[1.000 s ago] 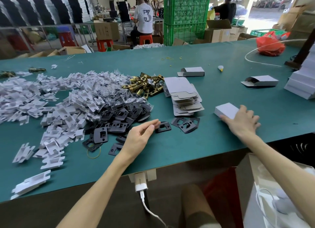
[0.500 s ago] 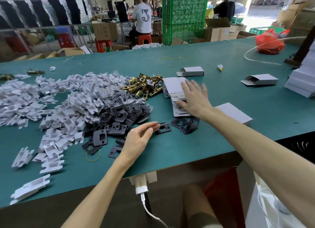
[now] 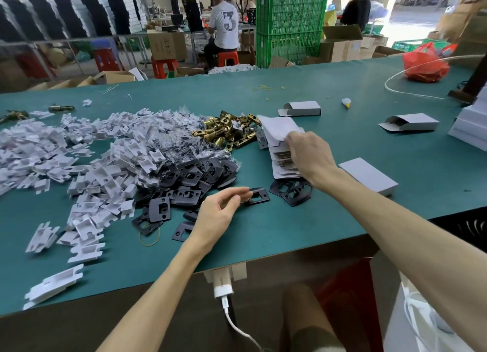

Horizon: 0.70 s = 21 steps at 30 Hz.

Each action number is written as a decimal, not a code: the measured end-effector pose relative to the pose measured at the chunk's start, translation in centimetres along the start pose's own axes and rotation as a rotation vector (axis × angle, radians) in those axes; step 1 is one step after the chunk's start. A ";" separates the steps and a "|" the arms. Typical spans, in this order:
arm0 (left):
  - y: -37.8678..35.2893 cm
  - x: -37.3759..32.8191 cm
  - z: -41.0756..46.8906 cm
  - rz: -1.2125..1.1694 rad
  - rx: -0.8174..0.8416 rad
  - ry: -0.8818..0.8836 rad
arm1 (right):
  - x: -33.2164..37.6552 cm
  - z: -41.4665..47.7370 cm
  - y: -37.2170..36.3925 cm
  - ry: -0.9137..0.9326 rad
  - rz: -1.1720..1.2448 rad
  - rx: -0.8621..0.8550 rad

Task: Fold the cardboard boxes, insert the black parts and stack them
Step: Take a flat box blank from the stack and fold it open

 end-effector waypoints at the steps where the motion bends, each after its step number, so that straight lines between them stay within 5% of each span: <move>1: 0.1 0.0 0.0 -0.008 -0.007 0.006 | -0.2 0.0 1.2 -0.081 0.106 -0.091; 5: 0.3 -0.1 0.1 -0.073 -0.033 0.038 | -0.9 -1.3 3.4 -0.512 0.656 -0.269; 8: 0.4 -0.1 0.2 -0.180 -0.040 0.090 | 0.6 -5.2 0.2 -0.875 1.023 0.005; 11: 0.8 0.2 0.4 -0.301 -0.068 0.158 | 2.9 -10.3 -2.4 -1.047 1.149 0.224; 17: 1.8 0.4 0.1 -0.407 -0.123 0.255 | 4.6 -13.1 -3.8 -1.038 1.337 0.331; 21: 1.4 0.1 -0.4 -0.537 0.112 0.263 | 4.6 -13.1 -3.9 -0.961 1.301 0.306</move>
Point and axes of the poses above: each hand's wrist, its own z-axis towards the middle knuckle, its own y-axis out of the back of the hand, x = y × z, the point moved 7 cm from there along z, towards the middle knuckle, and after that the axes turned 14 degrees about -x, right-handed, at the moved point
